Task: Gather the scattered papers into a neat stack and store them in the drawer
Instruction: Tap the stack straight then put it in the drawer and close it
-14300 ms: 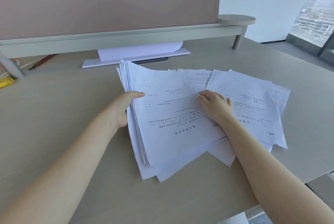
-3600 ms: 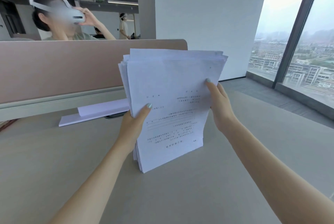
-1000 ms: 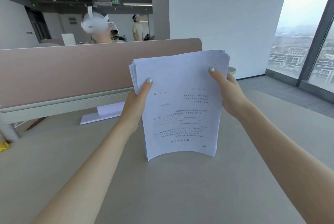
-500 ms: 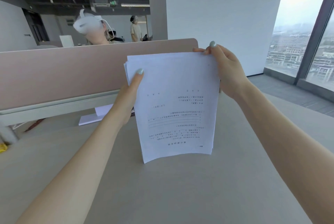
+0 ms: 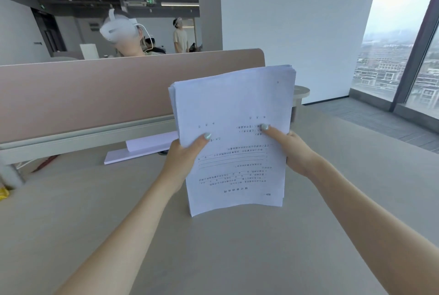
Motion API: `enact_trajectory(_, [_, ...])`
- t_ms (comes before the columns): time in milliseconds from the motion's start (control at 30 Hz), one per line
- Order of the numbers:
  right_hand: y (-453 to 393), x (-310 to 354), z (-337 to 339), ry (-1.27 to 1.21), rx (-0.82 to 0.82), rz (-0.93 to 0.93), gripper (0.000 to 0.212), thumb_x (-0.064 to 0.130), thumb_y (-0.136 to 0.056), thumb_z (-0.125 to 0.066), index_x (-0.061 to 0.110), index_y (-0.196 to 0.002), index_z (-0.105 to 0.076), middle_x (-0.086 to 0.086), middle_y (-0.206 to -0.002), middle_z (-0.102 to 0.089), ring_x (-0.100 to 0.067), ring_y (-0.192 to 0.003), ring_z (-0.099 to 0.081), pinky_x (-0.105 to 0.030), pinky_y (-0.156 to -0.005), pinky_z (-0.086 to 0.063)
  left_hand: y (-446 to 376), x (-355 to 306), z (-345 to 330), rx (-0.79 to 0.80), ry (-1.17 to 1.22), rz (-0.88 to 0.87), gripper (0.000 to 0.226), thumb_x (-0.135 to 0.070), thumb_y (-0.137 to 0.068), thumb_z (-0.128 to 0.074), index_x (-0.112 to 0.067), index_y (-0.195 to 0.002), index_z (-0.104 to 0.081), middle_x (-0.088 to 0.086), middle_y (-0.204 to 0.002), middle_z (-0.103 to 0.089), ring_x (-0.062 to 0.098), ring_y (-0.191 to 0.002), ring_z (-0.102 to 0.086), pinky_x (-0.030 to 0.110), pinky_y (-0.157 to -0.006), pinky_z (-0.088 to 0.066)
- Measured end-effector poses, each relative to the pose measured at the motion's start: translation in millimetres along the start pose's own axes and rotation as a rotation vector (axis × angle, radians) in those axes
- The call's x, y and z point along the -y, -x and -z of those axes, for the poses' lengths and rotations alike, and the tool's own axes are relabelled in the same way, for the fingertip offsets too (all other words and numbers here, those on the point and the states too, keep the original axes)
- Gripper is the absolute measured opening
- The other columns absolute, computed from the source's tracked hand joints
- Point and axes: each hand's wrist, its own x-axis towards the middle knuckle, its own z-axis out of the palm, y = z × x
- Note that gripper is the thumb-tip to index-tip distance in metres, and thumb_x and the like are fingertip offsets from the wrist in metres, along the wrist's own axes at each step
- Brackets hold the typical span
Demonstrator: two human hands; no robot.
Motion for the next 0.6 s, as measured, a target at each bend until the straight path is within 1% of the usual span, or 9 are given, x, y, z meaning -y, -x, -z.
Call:
enact_trajectory(33, [0,-4,-3,-0.042,-0.034,-0.005,0.021,0.034,-0.084,-0.063,0.018,-0.097,-0.070,-0.004,-0.103,-0.075,-0.018,-0.090,-0.072,-0.036,-0.084,-0.054,2,1,-4,-0.040,-0.002,-0.016,0.015,-0.028,-0.088,-0.061,-0.041,-0.080,-0.062,-0.039,-0.066,-0.066,-0.024,-0.067,-0.060,0.014,-0.072,-0.044])
enact_trajectory(100, [0,1,-8,-0.109,-0.087,0.036,0.018,0.033,-0.083,-0.064,0.019,-0.094,-0.069,-0.001,-0.097,-0.076,-0.017,-0.086,-0.073,-0.036,-0.081,-0.055,3,-2,-10,-0.116,0.028,-0.050,0.016,-0.029,-0.088,-0.061,-0.039,-0.077,-0.063,-0.038,-0.063,-0.066,-0.023,-0.063,-0.060,0.012,-0.069,-0.047])
enact_trajectory(200, [-1,19,-11,-0.125,-0.086,0.150,0.012,0.031,-0.085,-0.062,0.022,-0.090,-0.069,0.007,-0.087,-0.077,-0.014,-0.084,-0.073,-0.033,-0.078,-0.057,-2,-18,-13,-0.195,0.124,-0.103,0.012,-0.026,-0.088,-0.063,-0.034,-0.078,-0.064,-0.032,-0.063,-0.068,-0.018,-0.063,-0.063,0.005,-0.058,-0.049])
enact_trajectory(300, [2,24,-7,-0.137,-0.082,0.178,0.011,0.029,-0.087,-0.060,0.023,-0.091,-0.068,0.008,-0.087,-0.076,-0.012,-0.084,-0.073,-0.030,-0.077,-0.058,-5,-25,-13,-0.180,0.148,-0.087,0.005,-0.030,-0.085,-0.065,-0.032,-0.081,-0.064,-0.028,-0.067,-0.070,-0.011,-0.068,-0.066,0.005,-0.056,-0.049])
enact_trajectory(333, [2,17,-4,-0.133,-0.086,0.152,0.012,0.030,-0.087,-0.060,0.023,-0.092,-0.068,0.007,-0.089,-0.076,-0.012,-0.084,-0.073,-0.031,-0.078,-0.057,-5,-21,-13,-0.151,0.133,-0.059,0.001,-0.034,-0.084,-0.066,-0.034,-0.083,-0.064,-0.028,-0.070,-0.071,-0.011,-0.071,-0.067,0.007,-0.058,-0.049])
enact_trajectory(400, [4,-10,3,-0.094,-0.071,0.059,0.017,0.035,-0.086,-0.061,0.023,-0.096,-0.068,0.004,-0.096,-0.076,-0.013,-0.087,-0.073,-0.033,-0.080,-0.056,-4,0,-11,-0.075,0.081,0.000,0.002,-0.037,-0.085,-0.063,-0.039,-0.086,-0.064,-0.033,-0.074,-0.070,-0.017,-0.072,-0.065,0.013,-0.066,-0.048])
enact_trajectory(467, [5,-41,8,-0.036,-0.026,-0.035,0.029,0.041,-0.080,-0.064,0.024,-0.103,-0.067,0.001,-0.105,-0.075,-0.015,-0.094,-0.072,-0.033,-0.081,-0.055,-1,22,-10,-0.024,0.058,0.049,0.005,-0.038,-0.085,-0.063,-0.043,-0.087,-0.064,-0.034,-0.079,-0.070,-0.020,-0.075,-0.063,0.018,-0.075,-0.046])
enact_trajectory(533, [3,-61,12,-0.015,0.007,-0.077,0.037,0.041,-0.076,-0.064,0.024,-0.108,-0.065,0.001,-0.108,-0.074,-0.017,-0.098,-0.071,-0.032,-0.081,-0.055,-4,35,-7,0.001,0.061,0.068,0.009,-0.042,-0.081,-0.065,-0.044,-0.090,-0.065,-0.032,-0.087,-0.071,-0.017,-0.084,-0.064,0.022,-0.082,-0.045])
enact_trajectory(600, [-3,-71,17,0.006,0.055,-0.085,0.035,0.036,-0.075,-0.065,0.027,-0.108,-0.066,0.005,-0.107,-0.074,-0.015,-0.099,-0.070,-0.027,-0.077,-0.056,-9,37,-4,0.034,0.050,0.069,0.020,-0.050,-0.072,-0.065,-0.047,-0.092,-0.065,-0.033,-0.094,-0.070,-0.014,-0.094,-0.063,0.023,-0.088,-0.045])
